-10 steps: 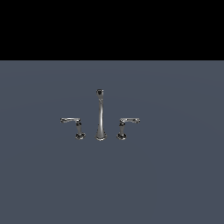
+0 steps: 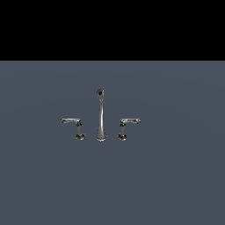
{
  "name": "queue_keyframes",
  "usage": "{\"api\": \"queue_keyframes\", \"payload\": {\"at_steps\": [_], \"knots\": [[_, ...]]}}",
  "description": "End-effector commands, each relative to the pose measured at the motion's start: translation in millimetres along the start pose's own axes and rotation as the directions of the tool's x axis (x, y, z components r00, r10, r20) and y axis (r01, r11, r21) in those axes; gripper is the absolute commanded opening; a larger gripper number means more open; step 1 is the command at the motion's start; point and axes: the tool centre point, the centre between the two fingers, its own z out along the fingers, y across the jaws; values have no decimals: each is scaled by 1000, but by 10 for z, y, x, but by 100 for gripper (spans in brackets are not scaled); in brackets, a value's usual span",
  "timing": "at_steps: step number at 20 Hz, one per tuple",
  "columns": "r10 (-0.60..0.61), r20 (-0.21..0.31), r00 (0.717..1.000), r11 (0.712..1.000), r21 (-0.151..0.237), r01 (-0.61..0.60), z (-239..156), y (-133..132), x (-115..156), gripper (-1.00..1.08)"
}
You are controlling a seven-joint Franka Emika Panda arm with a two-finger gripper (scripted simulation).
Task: Turn on the faucet by rotating a designated handle.
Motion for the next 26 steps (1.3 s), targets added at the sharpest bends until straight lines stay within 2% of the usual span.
{"api": "queue_keyframes", "payload": {"at_steps": [1,8,13,19,26], "knots": [[26,1,1000,1000,0,-26,68,-22,39,-100],[148,2,989,989,1,-148,379,-111,231,-100],[269,4,963,963,1,-269,696,-177,439,-100],[417,6,909,909,2,-417,1098,-225,712,-100],[575,9,818,818,2,-575,1567,-226,1039,-100]]}}
